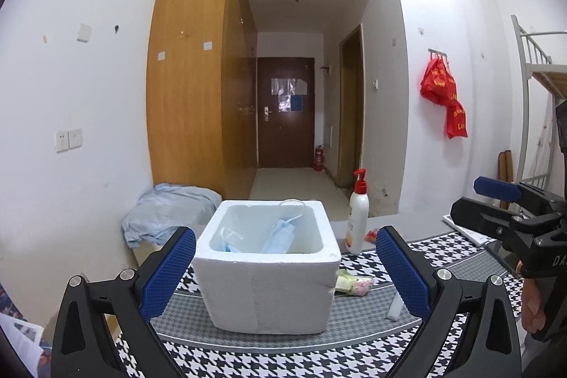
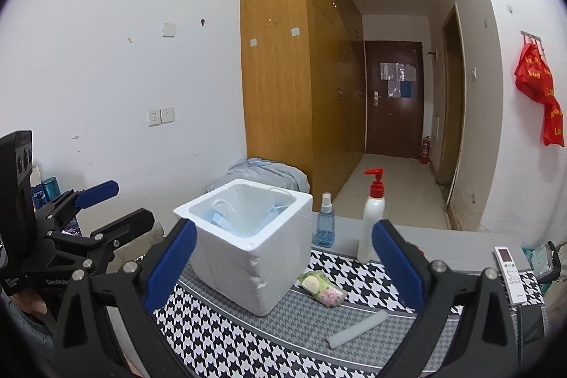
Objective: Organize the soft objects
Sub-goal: 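Withdraw both open tools from the foam box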
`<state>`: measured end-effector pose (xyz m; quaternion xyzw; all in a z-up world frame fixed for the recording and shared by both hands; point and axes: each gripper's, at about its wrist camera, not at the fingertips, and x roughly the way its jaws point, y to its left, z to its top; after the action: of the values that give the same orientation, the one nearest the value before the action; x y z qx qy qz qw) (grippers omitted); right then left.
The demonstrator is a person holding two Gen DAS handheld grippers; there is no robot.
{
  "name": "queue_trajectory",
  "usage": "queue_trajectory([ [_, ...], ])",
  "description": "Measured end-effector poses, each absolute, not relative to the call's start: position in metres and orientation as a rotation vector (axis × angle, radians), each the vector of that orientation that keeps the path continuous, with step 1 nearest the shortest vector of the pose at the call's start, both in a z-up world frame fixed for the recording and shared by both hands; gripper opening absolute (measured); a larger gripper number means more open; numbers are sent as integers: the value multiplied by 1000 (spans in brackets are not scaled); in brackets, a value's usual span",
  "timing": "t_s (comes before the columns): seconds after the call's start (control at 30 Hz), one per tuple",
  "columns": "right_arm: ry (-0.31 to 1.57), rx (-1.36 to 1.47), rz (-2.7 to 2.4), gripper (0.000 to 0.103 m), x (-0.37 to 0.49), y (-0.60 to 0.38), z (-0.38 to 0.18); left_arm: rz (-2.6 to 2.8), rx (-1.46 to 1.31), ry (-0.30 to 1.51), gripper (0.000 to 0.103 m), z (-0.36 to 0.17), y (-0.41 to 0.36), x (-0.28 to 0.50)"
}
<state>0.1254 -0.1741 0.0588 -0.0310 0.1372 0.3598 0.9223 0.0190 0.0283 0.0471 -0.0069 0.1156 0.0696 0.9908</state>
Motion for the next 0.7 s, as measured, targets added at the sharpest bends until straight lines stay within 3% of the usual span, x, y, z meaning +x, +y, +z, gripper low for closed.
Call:
queue_trajectory([
  [0.7, 345, -26, 687, 101, 130, -198, 23, 92, -31, 247, 102, 17, 18, 27],
])
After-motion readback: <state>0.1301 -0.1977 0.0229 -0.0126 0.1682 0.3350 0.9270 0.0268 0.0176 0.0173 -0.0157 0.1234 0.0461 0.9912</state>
